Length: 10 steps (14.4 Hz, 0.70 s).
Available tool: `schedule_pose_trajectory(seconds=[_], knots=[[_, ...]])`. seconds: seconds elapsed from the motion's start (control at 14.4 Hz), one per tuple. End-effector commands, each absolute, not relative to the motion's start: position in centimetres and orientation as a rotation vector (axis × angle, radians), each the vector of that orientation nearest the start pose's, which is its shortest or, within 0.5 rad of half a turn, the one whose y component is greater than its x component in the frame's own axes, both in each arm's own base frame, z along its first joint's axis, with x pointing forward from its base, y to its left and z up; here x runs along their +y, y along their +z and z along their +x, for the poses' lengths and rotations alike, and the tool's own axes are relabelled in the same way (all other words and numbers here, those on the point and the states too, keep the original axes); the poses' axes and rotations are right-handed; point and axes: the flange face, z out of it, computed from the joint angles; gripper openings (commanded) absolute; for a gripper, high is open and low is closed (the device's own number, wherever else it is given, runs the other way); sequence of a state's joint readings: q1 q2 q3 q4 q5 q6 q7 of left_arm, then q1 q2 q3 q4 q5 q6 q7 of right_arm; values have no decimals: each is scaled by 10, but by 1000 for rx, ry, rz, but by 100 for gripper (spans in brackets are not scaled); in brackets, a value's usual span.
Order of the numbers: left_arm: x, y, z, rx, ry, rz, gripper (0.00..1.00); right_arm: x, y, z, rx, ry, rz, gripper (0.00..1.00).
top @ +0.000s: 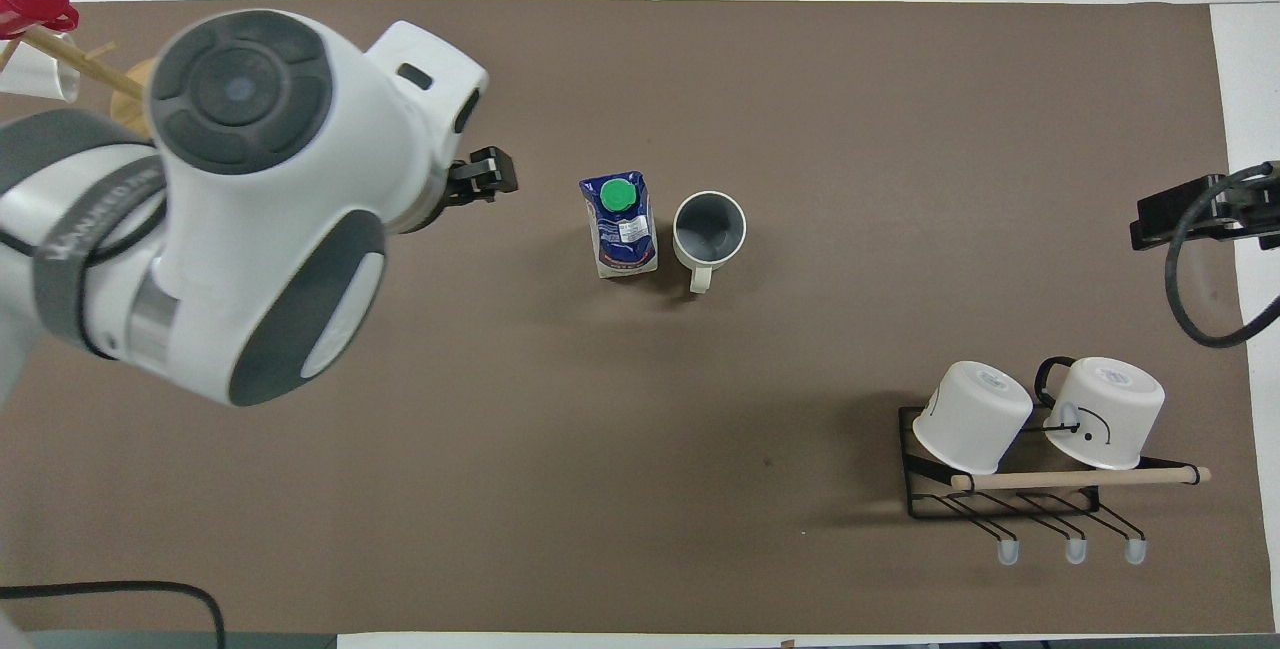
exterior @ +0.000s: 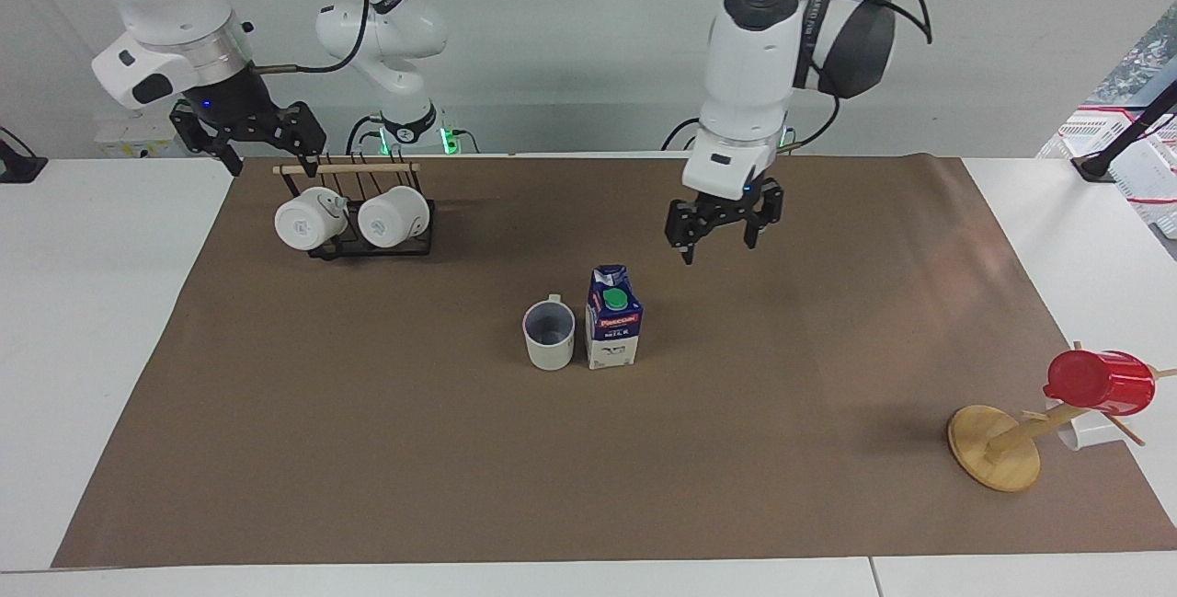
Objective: Place cup and milk on table
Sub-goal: 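Release the milk carton beside the mug and lift the left gripper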
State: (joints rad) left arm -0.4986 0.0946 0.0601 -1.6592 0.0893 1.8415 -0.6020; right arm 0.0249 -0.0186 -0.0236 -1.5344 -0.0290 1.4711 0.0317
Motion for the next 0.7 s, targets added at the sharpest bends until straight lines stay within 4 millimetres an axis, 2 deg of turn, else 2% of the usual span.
schedule_pose_trajectory(seconds=[0.0,0.14,0.42,0.63], knots=[[-167,556,554,-191,-139,-3151,100,-4,644,538,36,82,-3159,100],[-111,562,562,-137,-115,-3157,100,-4,644,538,36,82,-3157,100],[-27,581,570,13,-77,-3148,100,-4,644,538,36,82,-3157,100],[12,611,568,57,-27,-3146,100,-4,644,538,34,82,-3157,100]])
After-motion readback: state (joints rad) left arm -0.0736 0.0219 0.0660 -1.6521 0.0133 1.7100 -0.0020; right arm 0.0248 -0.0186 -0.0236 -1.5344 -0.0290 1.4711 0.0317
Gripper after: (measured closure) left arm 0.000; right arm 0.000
